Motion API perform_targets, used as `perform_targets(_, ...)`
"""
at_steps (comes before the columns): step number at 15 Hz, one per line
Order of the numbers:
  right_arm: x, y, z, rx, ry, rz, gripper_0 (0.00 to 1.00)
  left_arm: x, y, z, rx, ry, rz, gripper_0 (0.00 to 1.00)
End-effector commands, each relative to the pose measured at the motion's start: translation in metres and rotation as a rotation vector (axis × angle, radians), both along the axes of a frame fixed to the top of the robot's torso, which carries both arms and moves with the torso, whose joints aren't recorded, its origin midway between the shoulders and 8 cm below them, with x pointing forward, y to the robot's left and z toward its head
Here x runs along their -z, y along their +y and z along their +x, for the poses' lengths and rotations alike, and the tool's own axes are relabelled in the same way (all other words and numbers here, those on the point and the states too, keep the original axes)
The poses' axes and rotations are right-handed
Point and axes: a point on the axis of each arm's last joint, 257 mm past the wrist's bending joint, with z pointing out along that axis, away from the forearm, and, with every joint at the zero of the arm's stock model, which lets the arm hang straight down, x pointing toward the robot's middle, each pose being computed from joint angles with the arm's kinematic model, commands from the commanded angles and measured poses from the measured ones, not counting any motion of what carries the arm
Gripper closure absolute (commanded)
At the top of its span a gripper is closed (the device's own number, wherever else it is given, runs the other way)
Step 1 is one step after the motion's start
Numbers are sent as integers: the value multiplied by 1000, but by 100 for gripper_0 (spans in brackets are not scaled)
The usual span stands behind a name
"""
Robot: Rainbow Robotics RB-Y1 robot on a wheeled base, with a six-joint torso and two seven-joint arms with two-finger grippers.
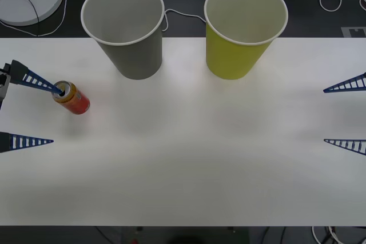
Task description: Put the can into the green bin and the plastic bottle into the gray bin
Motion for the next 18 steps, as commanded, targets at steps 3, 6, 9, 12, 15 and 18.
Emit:
perform_targets(3,0,0,0,0,0,0,0,0,0,0,0,0,0,0)
perform_targets(6,0,0,0,0,0,0,0,6,0,-7,24,20,47,0)
perform_targets(9,0,0,0,0,0,0,0,1,4,-11,27,25,62,0)
perform_targets(12,0,0,0,0,0,0,0,5,10,-21,7,64,49,0)
perform_targets(15,0,0,0,0,0,0,0,4,17,-21,-80,61,-38,0)
perform_targets(18,0,0,0,0,0,0,0,4,21,-17,-180,56,-139,0)
